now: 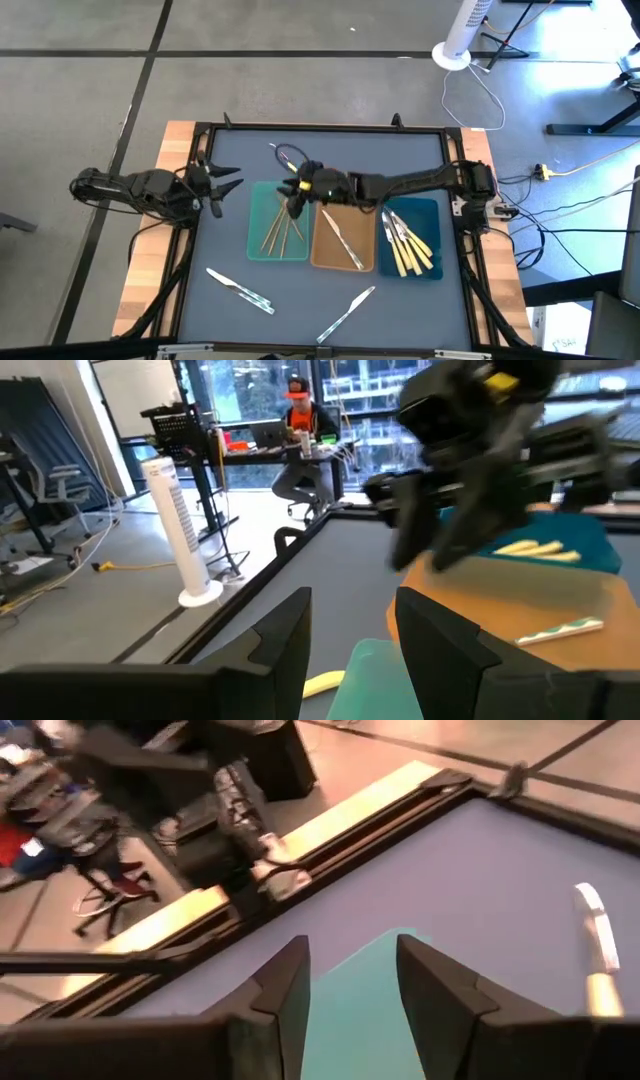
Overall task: Sort silverware by color (type)
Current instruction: Put the yellow knife into the blue bin
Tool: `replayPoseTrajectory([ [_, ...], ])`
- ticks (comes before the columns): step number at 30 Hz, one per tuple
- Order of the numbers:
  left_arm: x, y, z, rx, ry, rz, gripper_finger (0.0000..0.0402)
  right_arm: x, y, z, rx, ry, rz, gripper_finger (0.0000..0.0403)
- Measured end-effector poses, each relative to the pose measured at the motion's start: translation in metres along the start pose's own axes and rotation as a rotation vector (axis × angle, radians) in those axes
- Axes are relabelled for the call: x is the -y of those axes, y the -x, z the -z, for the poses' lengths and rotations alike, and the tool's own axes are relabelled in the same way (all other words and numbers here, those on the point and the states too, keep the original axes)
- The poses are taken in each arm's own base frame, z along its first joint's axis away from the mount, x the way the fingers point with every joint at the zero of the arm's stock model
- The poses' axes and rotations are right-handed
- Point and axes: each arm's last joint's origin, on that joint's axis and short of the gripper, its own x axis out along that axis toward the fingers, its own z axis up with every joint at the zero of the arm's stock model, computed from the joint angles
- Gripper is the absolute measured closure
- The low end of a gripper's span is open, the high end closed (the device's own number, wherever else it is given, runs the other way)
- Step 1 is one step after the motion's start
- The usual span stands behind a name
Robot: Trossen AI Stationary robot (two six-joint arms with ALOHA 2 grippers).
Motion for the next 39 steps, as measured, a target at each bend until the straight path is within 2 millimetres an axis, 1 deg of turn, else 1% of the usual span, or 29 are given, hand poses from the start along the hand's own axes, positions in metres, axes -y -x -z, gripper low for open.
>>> replayPoseTrajectory([
  [5,-0.007,0.01,0.004,0.0,0.044,-0.001,0.0261,0.033,-0.007,-0.016,0.008,-0.003,0.037,0.0265],
  [9,-0.01,0.014,0.005,0.011,0.064,-0.001,0.0261,0.059,-0.011,-0.028,0.008,-0.025,0.053,0.0265],
  [14,-0.011,0.015,0.005,0.018,0.068,-0.002,0.0261,0.092,-0.013,-0.043,-0.022,-0.058,-0.005,0.0265],
  [16,-0.01,0.015,0.005,0.017,0.068,-0.002,0.0261,0.101,-0.013,-0.048,-0.03,-0.069,-0.027,0.0265],
  [19,-0.011,0.015,0.005,0.017,0.068,-0.009,0.0261,0.109,-0.011,-0.064,-0.033,-0.079,-0.039,0.0265],
  [22,-0.011,0.015,0.005,0.018,0.068,-0.017,0.0261,0.106,-0.01,-0.081,-0.034,-0.07,-0.033,0.0265],
  [26,-0.011,0.015,0.005,0.017,0.068,-0.033,0.0261,0.105,-0.014,-0.096,-0.114,-0.045,0.022,0.0265],
  [27,-0.011,0.015,0.005,0.017,0.069,-0.036,0.0261,0.106,-0.016,-0.096,-0.161,-0.045,0.05,0.0265],
  [29,-0.011,0.015,0.005,0.017,0.069,-0.036,0.0261,0.106,-0.022,-0.099,-0.192,-0.042,0.092,0.0265],
  [32,-0.012,0.015,0.005,0.017,0.069,-0.036,0.026,0.11,-0.034,-0.093,-0.266,-0.042,0.16,0.0265],
  [35,-0.012,0.015,0.005,0.017,0.069,-0.036,0.026,0.12,-0.047,-0.08,-0.331,-0.046,0.2,0.0265],
  [39,-0.012,0.015,0.005,0.015,0.068,-0.036,0.026,0.131,-0.062,-0.064,-0.379,-0.067,0.184,0.0265],
])
